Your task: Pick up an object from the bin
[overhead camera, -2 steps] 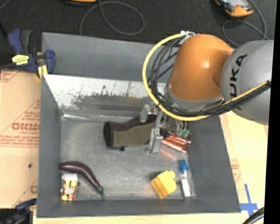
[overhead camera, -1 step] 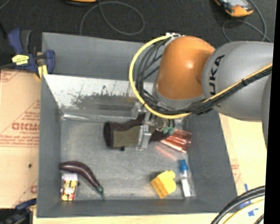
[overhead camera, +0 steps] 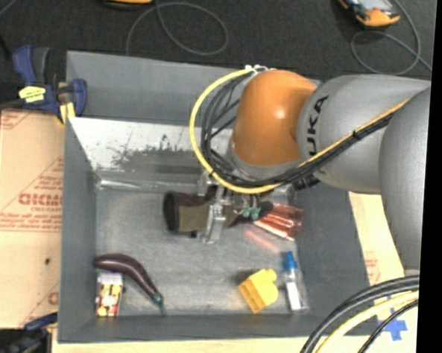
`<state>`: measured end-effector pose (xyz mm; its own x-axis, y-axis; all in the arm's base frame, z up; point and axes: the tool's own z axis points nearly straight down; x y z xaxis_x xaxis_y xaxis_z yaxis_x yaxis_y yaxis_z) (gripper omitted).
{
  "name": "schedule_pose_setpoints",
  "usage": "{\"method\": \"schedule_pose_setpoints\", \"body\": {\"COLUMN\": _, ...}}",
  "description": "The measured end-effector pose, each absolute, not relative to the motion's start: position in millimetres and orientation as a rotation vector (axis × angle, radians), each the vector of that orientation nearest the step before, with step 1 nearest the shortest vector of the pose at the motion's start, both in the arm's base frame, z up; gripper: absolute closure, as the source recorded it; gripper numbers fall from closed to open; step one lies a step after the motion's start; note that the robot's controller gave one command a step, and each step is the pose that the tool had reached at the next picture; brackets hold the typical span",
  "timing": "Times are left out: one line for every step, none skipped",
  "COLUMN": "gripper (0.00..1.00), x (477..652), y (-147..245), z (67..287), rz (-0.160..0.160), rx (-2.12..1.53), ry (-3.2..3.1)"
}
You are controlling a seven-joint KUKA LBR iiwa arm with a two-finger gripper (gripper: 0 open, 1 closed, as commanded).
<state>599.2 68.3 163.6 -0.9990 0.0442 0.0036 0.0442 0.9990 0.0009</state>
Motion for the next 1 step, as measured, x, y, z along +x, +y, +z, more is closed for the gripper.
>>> {"method": "schedule_pose_setpoints", "body": {"gripper": 0.00, "x": 601.5, "y": 72.0, "z": 157.9, "rz": 0.000, "rx": -0.037, "ry": -3.152}}
